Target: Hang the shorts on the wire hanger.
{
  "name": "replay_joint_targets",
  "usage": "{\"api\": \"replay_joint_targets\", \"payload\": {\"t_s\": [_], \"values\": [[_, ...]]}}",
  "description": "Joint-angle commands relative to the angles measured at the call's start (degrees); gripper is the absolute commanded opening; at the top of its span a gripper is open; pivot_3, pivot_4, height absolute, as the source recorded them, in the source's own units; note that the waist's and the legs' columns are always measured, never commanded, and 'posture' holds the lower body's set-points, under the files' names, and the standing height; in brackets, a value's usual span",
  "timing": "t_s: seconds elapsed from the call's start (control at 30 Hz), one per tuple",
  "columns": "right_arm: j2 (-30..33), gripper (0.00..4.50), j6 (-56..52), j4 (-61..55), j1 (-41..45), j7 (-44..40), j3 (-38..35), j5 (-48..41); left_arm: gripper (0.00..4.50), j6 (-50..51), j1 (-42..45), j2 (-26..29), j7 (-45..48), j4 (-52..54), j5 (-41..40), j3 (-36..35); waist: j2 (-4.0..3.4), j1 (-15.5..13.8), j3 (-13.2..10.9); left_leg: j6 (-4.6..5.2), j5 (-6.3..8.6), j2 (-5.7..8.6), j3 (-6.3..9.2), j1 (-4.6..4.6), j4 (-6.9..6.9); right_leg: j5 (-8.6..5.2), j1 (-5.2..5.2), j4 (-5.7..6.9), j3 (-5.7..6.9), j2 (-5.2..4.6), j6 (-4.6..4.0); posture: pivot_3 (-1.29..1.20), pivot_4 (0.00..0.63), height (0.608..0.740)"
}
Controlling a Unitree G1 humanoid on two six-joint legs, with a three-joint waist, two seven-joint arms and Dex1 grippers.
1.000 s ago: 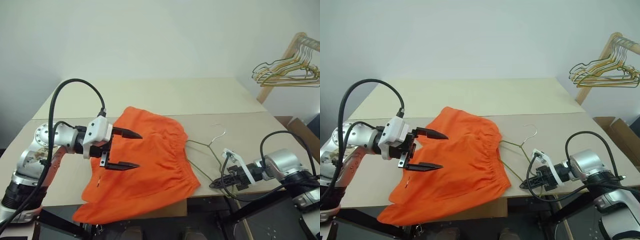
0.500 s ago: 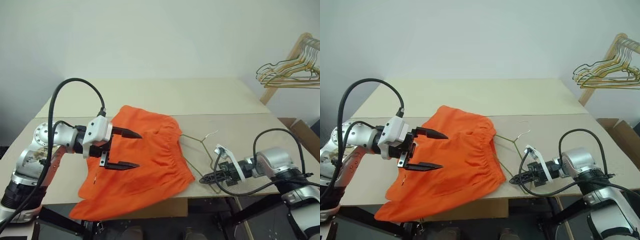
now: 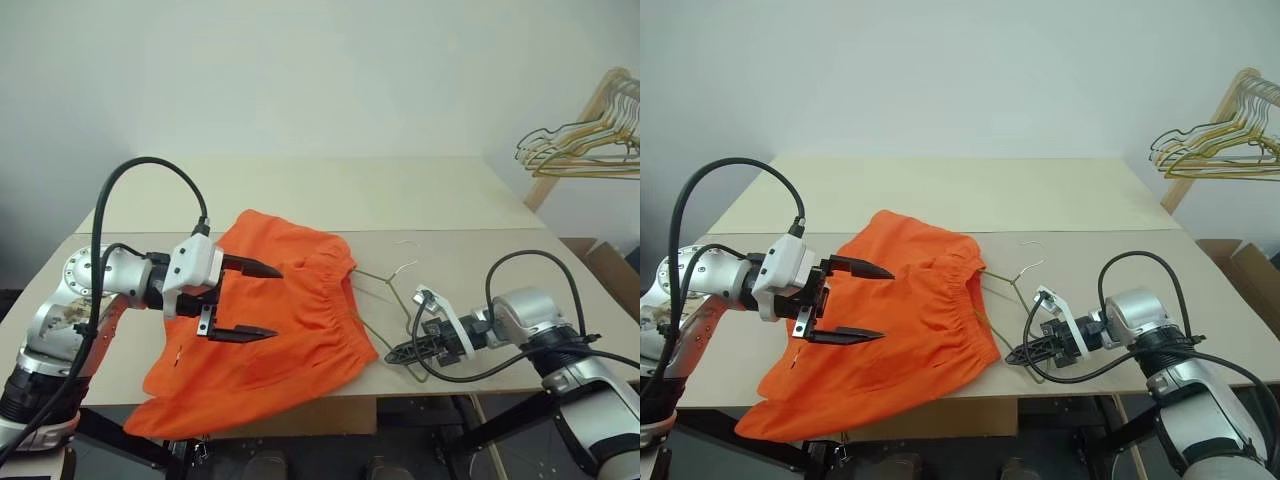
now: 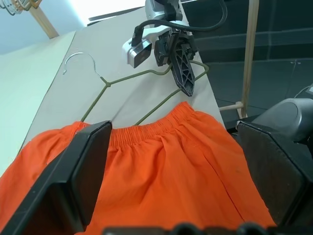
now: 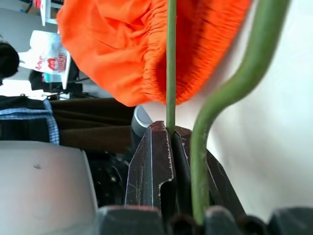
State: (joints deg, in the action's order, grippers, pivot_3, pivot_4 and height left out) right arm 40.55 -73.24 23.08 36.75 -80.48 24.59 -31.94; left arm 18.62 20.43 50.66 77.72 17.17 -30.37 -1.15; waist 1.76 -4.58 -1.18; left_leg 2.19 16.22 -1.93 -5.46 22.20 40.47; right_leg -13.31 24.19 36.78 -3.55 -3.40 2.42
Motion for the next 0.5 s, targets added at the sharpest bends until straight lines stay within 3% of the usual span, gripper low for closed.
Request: {"api": "replay_joint_targets", "payload": {"t_s": [0.03,0.37,0.5], "values": [[-2.7,0.0,-2.8,4.0,2.8,0.4,-1.8,-0.8,4.42,-1.3,0.3,0.9,-0.1,1.4,-0.1,-1.6,0.0,-0.1,0.0,0.0,0.0,0.0,-0.02,-0.01,0.0,0.0,0.0,0.01,0.0,0.0,0.0,0.18,0.0,0.74],[2.3,0.0,-5.0,1.4,2.4,-6.1,6.9,-0.5,4.42,-2.3,-1.9,1.9,-0.2,3.1,-0.2,-2.0,-0.01,-1.0,0.0,0.0,0.0,0.0,-0.18,0.04,0.0,0.0,0.05,0.03,0.04,0.0,-0.01,0.23,0.0,0.74],[0.9,0.0,-7.5,6.7,4.3,-4.8,3.0,-1.5,4.42,-2.4,-3.8,2.1,-0.8,4.5,-0.5,-2.7,-0.01,-1.1,0.0,0.0,0.0,-0.01,-0.17,0.03,0.0,0.0,0.05,0.03,0.06,0.0,-0.01,0.24,0.0,0.74]]}}
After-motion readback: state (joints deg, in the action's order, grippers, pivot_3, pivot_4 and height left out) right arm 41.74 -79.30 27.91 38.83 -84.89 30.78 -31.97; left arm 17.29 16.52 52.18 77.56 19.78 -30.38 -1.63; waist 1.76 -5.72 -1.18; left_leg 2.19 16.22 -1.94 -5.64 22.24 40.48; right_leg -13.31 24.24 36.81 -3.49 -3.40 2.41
